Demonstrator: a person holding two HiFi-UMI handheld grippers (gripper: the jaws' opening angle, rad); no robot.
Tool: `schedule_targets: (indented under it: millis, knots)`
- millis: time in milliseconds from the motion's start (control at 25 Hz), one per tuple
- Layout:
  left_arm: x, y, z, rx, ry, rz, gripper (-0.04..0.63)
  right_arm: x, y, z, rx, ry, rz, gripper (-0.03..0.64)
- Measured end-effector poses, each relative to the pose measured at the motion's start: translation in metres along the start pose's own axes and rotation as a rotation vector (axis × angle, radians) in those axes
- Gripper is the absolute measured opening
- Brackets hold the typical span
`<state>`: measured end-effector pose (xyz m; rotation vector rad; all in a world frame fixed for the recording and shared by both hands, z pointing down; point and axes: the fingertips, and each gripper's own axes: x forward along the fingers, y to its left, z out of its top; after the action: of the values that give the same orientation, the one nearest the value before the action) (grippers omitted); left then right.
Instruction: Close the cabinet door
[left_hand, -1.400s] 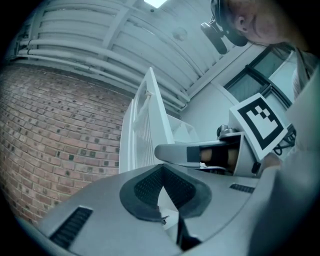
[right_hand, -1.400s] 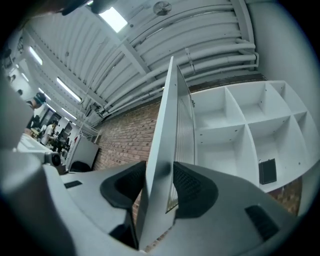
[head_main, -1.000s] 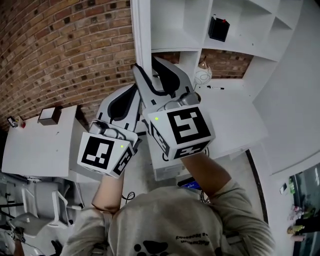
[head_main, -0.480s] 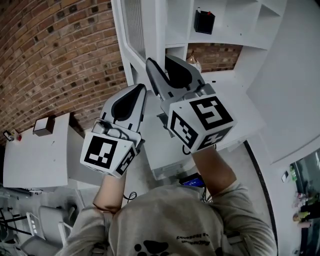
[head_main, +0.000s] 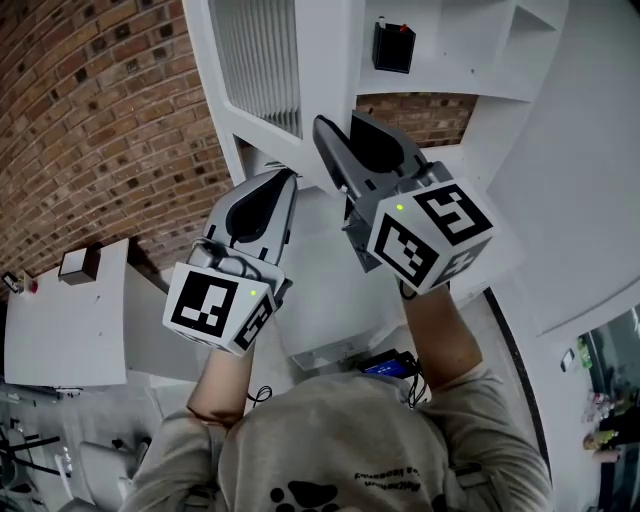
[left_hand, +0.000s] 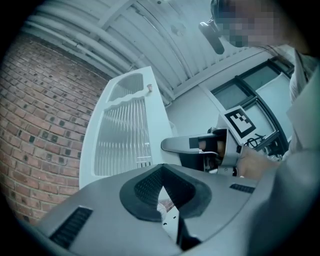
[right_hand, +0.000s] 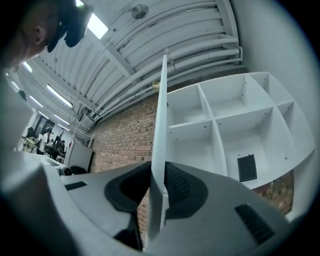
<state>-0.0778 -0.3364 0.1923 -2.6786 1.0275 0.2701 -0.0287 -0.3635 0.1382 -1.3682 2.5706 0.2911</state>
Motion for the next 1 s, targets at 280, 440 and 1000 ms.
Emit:
schedule_targets:
  millis: [280, 440, 1000]
  knots:
    - [0.05, 0.0, -0.011, 0.003, 0.006, 0.034, 0.008, 0.004, -0.056, -0.004, 0.044, 0.004, 0.122, 0.087]
    - [0.077, 0.006, -0.02, 0.001, 0.006, 0.066, 0.008, 0.014, -0.085, -0.008, 0.067, 0.002, 0.215, 0.087]
    - [0.156, 0.017, -0.047, 0.006, -0.006, 0.177, 0.008, 0.045, -0.153, -0.024, 0.094, 0.009, 0.4, 0.095]
